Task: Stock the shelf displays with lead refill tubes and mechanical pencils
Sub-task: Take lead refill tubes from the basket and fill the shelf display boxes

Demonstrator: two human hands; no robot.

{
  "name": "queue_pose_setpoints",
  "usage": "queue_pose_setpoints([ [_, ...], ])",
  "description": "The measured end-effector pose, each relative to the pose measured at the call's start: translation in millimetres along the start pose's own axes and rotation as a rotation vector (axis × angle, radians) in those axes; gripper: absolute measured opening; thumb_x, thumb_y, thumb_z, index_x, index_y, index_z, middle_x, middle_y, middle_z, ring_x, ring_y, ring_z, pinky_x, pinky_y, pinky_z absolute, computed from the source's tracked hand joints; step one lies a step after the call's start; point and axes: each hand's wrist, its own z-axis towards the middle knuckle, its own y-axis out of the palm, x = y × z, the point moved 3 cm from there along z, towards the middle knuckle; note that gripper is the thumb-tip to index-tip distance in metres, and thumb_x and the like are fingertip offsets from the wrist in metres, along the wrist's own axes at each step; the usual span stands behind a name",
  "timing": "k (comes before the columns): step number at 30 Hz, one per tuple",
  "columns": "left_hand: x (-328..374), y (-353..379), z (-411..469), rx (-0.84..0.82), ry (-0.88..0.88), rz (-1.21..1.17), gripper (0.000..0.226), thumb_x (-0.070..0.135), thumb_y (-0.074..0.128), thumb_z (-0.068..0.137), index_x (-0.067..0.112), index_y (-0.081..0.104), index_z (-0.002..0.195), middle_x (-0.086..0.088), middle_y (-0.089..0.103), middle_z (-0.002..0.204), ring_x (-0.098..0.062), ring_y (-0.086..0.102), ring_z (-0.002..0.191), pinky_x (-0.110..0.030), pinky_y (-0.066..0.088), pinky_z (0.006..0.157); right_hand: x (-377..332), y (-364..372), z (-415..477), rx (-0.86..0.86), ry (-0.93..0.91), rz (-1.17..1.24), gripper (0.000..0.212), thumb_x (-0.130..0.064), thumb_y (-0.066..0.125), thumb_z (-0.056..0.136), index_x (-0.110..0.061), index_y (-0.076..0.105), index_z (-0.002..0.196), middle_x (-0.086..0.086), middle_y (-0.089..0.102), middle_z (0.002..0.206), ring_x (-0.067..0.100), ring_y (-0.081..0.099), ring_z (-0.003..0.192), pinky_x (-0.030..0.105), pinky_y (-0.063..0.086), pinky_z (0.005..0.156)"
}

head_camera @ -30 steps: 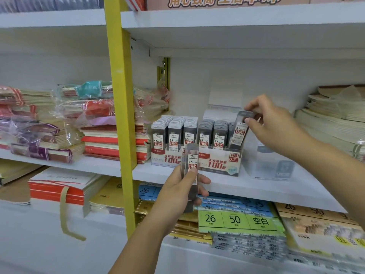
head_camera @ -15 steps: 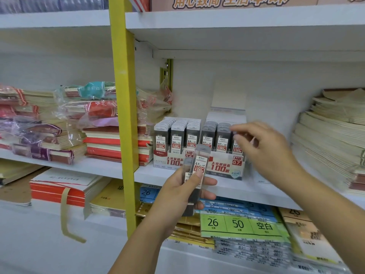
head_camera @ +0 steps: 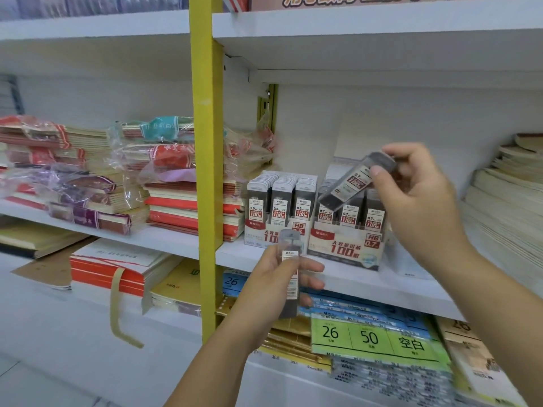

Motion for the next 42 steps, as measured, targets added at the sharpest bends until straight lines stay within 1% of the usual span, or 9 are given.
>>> queue_pose_setpoints([
  [7,5,-15,1,0.119,0.087,0.002,0.02,0.032,0.053,0.102,0.047,0.067,0.104,-0.001,0.075,0.086,-0.015,0.074,0.076,-0.032,0.061,0.067,23,31,27,-0.306,-0.007,-0.474,0.016,-0.024,0.06,0.091,-0.032,0.056,0.104,-0.02,0.057,0.089,-0.006,0.054,0.079,0.015,0.04,0.065],
  [14,5,-22,-1,0.066,0.053,0.086,0.011,0.028,0.053,0.102,0.029,0.06,0.111,0.0,0.072,0.077,-0.011,0.064,0.06,-0.022,0.054,0.058,38,48,29,-0.298,-0.065,-0.694,0.014,-0.03,0.067,0.087,-0.028,0.059,0.098,-0.016,0.048,0.089,0.013,0.043,0.103,0.028,0.036,0.077],
  [18,6,-20,-3,0.036,0.026,0.08,0.018,0.016,0.054,0.102,0.021,0.059,0.118,0.001,0.075,0.081,-0.01,0.068,0.064,-0.02,0.054,0.06,39,44,31,-0.242,-0.119,-0.838,0.024,-0.036,0.067,0.086,-0.029,0.067,0.109,-0.01,0.042,0.096,0.008,0.026,0.097,0.028,0.03,0.083],
  [23,9,-12,-3,-0.009,0.04,0.099,0.018,0.015,0.053,0.102,0.017,0.059,0.119,0.002,0.078,0.095,-0.01,0.072,0.076,-0.019,0.056,0.063,19,41,6,-0.219,-0.161,-0.6,0.018,-0.028,0.059,0.091,-0.024,0.071,0.105,-0.015,0.05,0.086,0.006,0.037,0.092,0.028,0.036,0.084],
  [31,9,7,3,-0.069,0.085,0.08,0.024,0.015,0.06,0.099,0.023,0.062,0.122,0.001,0.076,0.107,-0.016,0.074,0.094,-0.026,0.06,0.074,10,45,-31,-0.446,0.126,-0.108,0.03,-0.018,0.066,0.089,-0.042,0.06,0.106,-0.014,0.066,0.09,-0.009,0.058,0.075,0.006,0.043,0.06],
  [34,9,1,7,0.143,0.223,0.319,0.029,0.025,0.065,0.096,0.039,0.058,0.121,0.024,0.068,0.115,0.006,0.062,0.108,-0.013,0.052,0.084,8,23,-8,-0.218,0.144,0.031,0.026,-0.017,0.068,0.087,-0.04,0.059,0.097,-0.013,0.069,0.088,0.0,0.065,0.081,0.016,0.051,0.066],
  [37,14,-2,2,0.307,0.458,0.848,0.044,0.029,0.054,0.101,0.039,0.043,0.142,0.032,0.038,0.138,0.024,0.021,0.128,0.003,0.017,0.101,0,4,18,-0.043,-0.012,-0.025,0.029,-0.013,0.067,0.088,-0.039,0.056,0.094,-0.013,0.068,0.087,0.003,0.063,0.082,0.013,0.05,0.071],
  [39,9,-2,3,0.311,0.515,1.048,0.05,0.026,0.048,0.103,0.031,0.036,0.151,0.024,0.028,0.149,0.015,0.008,0.137,0.003,-0.001,0.105,-4,5,23,-0.066,-0.11,-0.14,0.031,-0.012,0.066,0.088,-0.039,0.053,0.093,-0.017,0.065,0.086,-0.002,0.06,0.08,0.008,0.046,0.07],
  [42,0,-3,6,0.298,0.517,1.114,0.054,0.026,0.045,0.104,0.03,0.028,0.155,0.02,0.014,0.162,0.001,0.0,0.148,-0.012,-0.002,0.115,4,21,21,-0.215,-0.116,-0.311,0.023,-0.018,0.065,0.089,-0.037,0.053,0.095,-0.021,0.061,0.087,-0.008,0.057,0.082,0.008,0.045,0.068],
])
